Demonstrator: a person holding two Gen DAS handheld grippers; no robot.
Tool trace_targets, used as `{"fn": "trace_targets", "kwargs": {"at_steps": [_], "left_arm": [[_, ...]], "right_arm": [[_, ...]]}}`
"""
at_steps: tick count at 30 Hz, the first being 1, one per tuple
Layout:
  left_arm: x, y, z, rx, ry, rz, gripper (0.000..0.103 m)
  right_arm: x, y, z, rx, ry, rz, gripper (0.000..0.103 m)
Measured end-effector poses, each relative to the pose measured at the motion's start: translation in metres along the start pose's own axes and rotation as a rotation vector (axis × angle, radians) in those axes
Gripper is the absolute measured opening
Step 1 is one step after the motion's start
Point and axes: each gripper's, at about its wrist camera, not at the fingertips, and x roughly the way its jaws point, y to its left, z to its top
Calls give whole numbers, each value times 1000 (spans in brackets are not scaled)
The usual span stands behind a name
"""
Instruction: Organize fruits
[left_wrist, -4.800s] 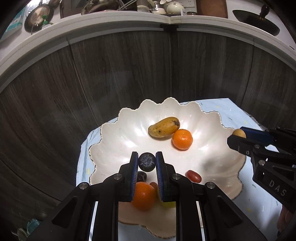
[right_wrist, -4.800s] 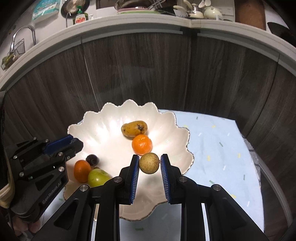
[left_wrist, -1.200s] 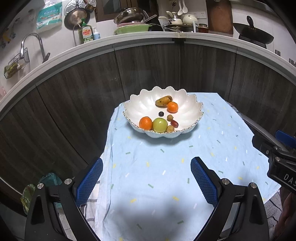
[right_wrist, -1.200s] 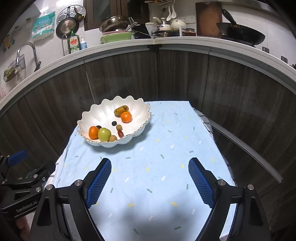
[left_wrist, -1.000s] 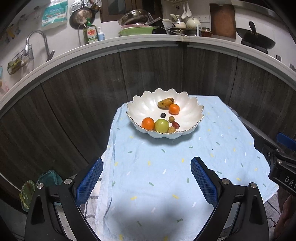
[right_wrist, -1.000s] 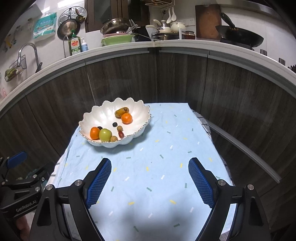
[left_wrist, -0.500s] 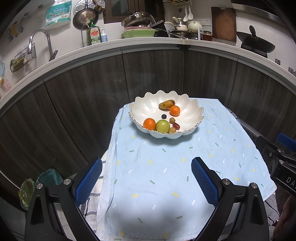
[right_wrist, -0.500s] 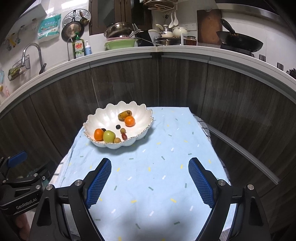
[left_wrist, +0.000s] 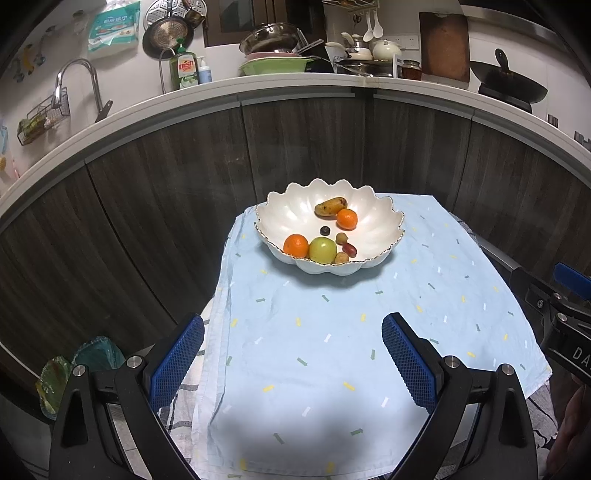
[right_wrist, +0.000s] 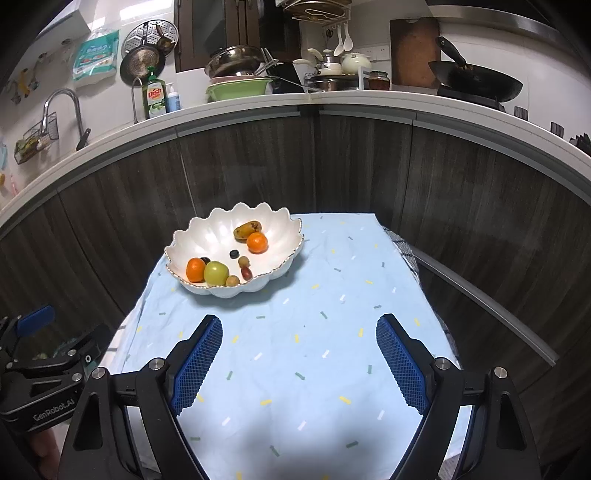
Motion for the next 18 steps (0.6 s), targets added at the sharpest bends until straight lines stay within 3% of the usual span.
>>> {"fn": "trace_targets", "kwargs": {"at_steps": [18], "left_arm": [[1, -1, 0, 16, 4, -16, 98]], "right_arm": [[0, 0, 0, 7, -4, -4, 86]]}}
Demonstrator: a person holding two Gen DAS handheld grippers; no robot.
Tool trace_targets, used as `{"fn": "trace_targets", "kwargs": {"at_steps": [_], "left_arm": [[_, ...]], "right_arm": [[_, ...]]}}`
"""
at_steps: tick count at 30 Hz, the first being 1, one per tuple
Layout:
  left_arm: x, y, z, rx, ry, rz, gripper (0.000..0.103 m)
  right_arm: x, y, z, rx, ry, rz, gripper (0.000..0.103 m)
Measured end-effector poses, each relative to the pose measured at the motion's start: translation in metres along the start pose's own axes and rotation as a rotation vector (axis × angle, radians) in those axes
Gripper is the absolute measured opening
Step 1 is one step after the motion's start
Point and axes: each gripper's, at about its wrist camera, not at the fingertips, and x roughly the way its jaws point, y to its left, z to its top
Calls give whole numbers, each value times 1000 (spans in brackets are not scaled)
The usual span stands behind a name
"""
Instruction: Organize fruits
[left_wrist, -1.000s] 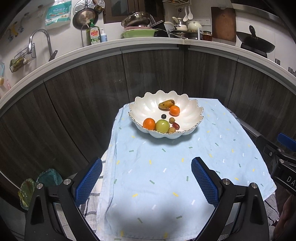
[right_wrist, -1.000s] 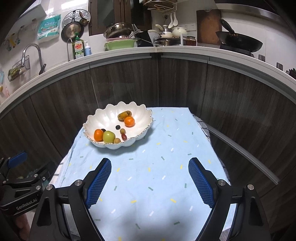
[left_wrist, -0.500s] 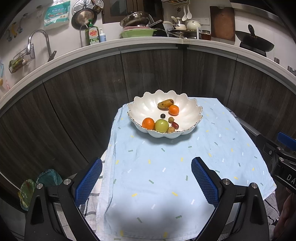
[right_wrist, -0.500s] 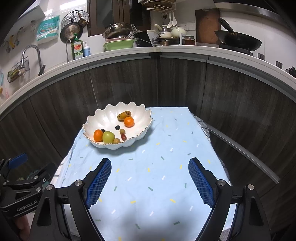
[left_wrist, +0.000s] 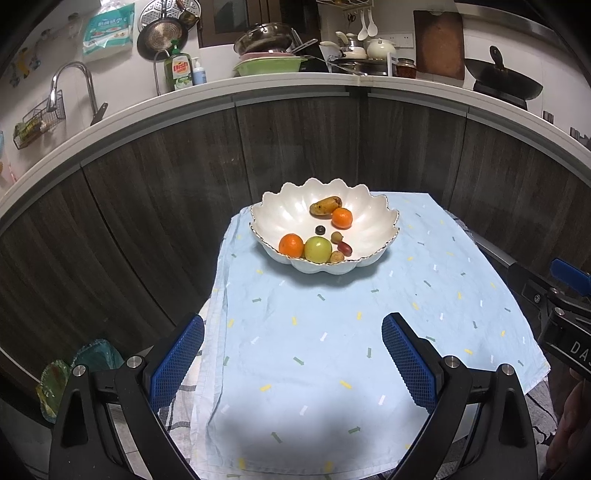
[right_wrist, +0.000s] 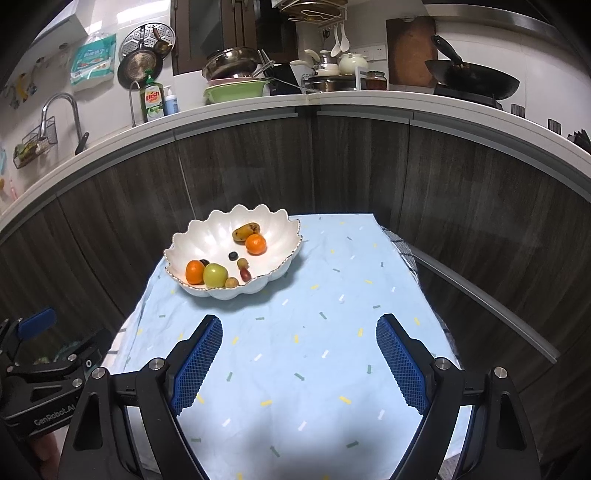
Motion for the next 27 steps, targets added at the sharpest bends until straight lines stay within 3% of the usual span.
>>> {"fn": "trace_targets", "kwargs": {"at_steps": [27], "left_arm": [[3, 1, -1, -6, 14, -8, 98]], "right_arm": [[3, -2, 0, 7, 11, -7, 86]]}}
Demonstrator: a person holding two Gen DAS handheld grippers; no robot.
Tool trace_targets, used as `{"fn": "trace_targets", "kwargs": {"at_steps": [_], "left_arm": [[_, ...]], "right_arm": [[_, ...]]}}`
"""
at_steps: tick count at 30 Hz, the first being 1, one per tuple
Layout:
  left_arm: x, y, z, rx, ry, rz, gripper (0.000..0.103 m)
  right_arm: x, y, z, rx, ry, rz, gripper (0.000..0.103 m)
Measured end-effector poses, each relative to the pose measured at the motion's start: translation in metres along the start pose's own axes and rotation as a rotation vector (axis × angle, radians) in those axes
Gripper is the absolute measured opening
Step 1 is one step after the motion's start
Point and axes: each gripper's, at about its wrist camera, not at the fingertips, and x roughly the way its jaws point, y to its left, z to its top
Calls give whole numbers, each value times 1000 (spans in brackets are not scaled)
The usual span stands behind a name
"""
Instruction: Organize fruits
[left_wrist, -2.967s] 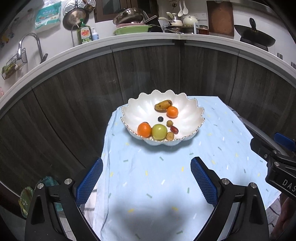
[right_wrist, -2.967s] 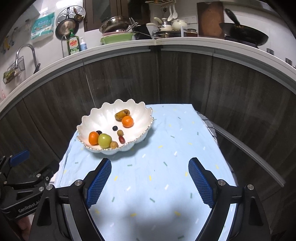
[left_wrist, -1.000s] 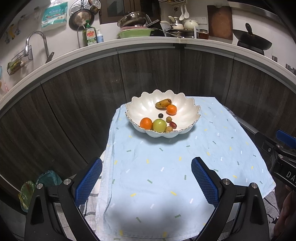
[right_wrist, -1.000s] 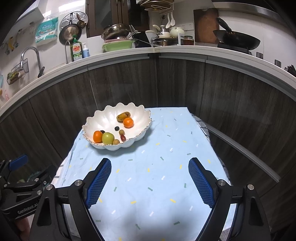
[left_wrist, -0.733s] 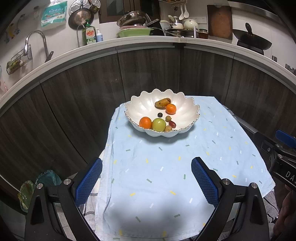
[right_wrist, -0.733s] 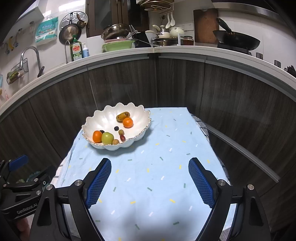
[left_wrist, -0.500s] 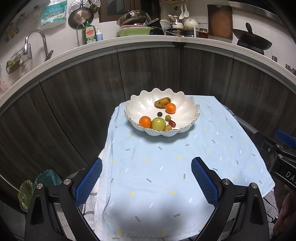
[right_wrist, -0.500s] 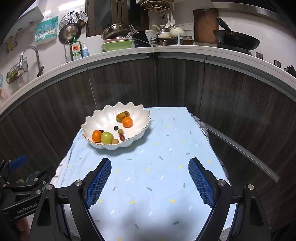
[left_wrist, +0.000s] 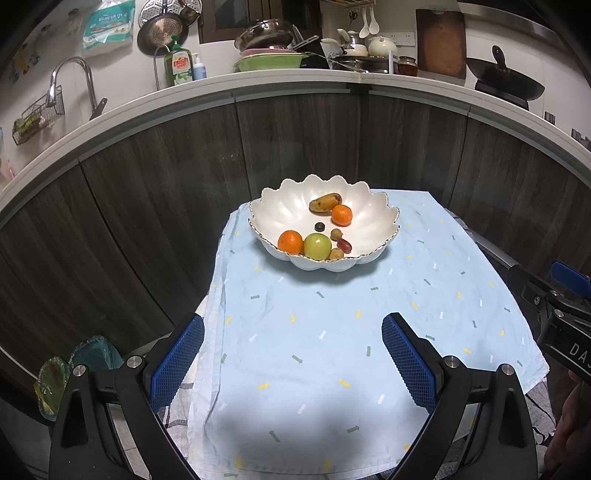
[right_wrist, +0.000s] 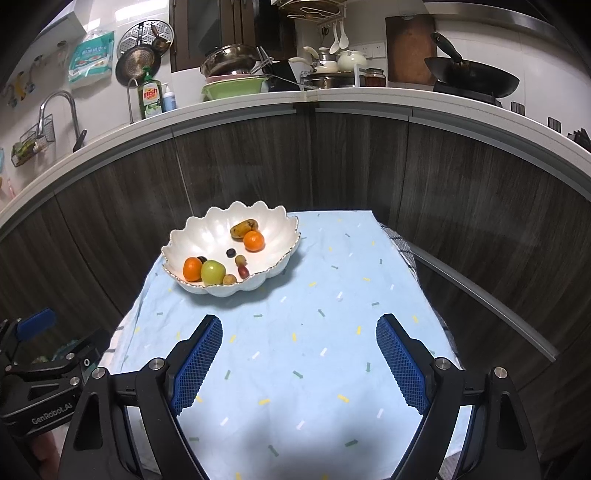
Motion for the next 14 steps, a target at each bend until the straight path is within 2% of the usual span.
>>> {"fn": "trace_targets", "kwargs": {"at_steps": [14], "left_arm": [[3, 0, 0, 5, 7, -5, 98]], "right_arm": [[2, -1, -2, 6, 5, -2, 86]]}}
